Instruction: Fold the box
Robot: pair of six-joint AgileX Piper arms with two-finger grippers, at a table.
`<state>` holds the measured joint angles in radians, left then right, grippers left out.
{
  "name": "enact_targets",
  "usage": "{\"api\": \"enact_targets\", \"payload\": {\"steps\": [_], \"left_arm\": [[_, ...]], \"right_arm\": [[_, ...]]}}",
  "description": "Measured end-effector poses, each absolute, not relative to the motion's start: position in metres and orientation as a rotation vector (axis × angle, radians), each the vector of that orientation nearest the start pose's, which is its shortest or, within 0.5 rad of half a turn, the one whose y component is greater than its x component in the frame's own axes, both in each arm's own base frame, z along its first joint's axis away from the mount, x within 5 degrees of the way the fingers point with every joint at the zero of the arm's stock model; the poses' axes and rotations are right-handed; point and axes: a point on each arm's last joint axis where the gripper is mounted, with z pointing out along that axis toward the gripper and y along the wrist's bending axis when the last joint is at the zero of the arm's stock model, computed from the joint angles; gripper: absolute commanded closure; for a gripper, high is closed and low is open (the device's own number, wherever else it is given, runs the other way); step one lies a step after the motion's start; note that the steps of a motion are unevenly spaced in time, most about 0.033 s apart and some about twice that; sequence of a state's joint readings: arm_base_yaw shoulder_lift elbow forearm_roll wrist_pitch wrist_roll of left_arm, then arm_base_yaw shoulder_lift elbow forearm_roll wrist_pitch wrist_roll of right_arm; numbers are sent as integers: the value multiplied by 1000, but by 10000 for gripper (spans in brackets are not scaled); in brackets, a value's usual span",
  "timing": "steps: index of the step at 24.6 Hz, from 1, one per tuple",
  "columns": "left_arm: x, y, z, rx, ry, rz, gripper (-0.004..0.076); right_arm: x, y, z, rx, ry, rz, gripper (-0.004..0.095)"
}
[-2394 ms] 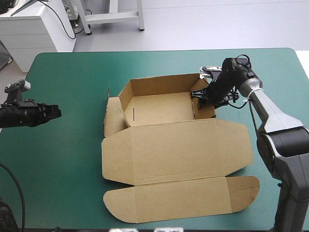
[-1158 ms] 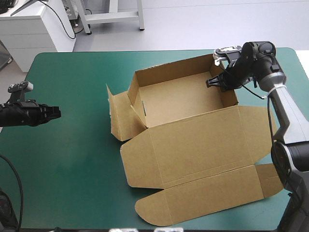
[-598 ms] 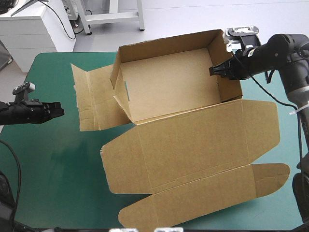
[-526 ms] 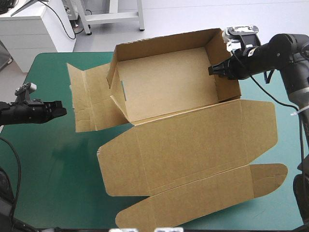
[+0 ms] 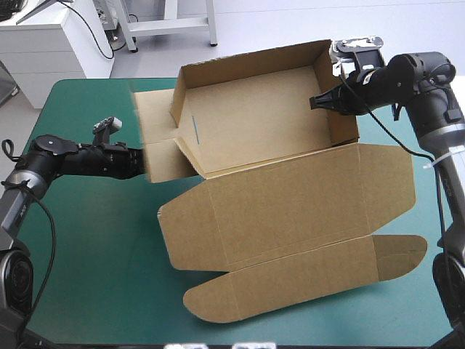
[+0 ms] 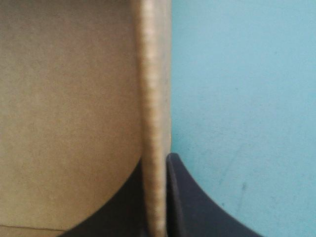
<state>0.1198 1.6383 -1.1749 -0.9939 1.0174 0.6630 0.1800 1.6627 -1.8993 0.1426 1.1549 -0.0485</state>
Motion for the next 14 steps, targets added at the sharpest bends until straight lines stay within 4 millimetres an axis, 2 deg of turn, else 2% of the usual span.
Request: {"api": "enact_targets", "payload": {"steps": [5,10,14], "left_arm": [[326,-55,296,122,2371,-1112,731],[325,-77,305,123,2303,-1209,731],[328,-79,314,110,2253,-1229,731]], "right_arm": [[361,73,420,-254,2425,178,910],[367,75,412,-235,2451,190,910],[367,74,411,-232,2463,187,910]]}}
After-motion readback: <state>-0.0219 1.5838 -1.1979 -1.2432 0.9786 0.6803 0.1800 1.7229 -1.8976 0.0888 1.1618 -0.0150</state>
